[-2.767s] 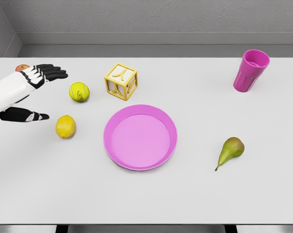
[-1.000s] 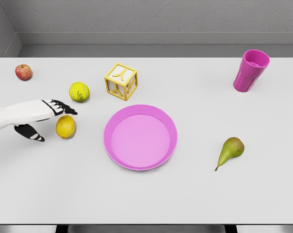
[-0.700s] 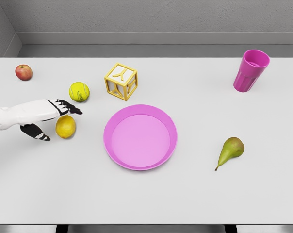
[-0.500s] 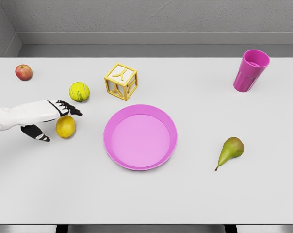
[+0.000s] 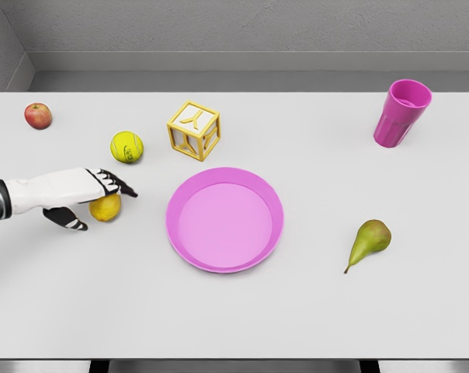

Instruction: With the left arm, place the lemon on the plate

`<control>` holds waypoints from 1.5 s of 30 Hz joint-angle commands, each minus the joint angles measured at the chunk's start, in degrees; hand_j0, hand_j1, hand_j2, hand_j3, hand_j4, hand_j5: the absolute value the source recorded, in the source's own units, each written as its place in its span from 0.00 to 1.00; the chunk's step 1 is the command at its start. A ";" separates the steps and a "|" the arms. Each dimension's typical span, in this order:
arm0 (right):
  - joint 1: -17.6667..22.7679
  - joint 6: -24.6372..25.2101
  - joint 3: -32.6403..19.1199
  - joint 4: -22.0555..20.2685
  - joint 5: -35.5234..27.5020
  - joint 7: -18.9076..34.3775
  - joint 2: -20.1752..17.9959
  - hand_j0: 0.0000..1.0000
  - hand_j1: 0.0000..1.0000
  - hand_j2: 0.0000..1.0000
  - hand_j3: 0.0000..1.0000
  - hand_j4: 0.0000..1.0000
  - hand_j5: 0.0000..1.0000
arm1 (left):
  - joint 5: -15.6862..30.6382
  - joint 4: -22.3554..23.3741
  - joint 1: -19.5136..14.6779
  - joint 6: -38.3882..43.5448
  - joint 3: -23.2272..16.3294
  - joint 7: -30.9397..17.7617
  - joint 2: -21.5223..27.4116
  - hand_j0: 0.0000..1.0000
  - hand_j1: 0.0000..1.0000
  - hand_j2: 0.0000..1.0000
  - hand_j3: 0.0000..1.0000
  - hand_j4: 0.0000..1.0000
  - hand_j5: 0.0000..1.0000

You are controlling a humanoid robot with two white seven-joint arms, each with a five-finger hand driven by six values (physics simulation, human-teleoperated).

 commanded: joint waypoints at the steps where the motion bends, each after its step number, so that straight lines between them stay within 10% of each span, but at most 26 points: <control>1: 0.09 0.04 0.00 0.00 -0.01 0.01 0.00 1.00 1.00 1.00 1.00 1.00 1.00 | -0.73 -0.33 0.09 0.13 -0.03 0.04 -0.04 0.84 0.84 0.84 0.84 0.84 0.84; 27: 0.00 -0.04 0.00 0.00 -0.01 0.01 0.00 1.00 1.00 1.00 1.00 1.00 1.00 | -2.84 -1.39 -0.26 0.13 -0.47 -0.40 -1.27 0.54 0.54 0.54 0.54 0.54 0.54; 45: 0.00 0.04 0.00 0.00 -0.01 0.01 0.00 1.00 1.00 1.00 1.00 1.00 1.00 | -2.40 -5.69 -1.05 0.13 0.76 -0.40 -1.36 0.53 0.53 0.53 0.53 0.53 0.53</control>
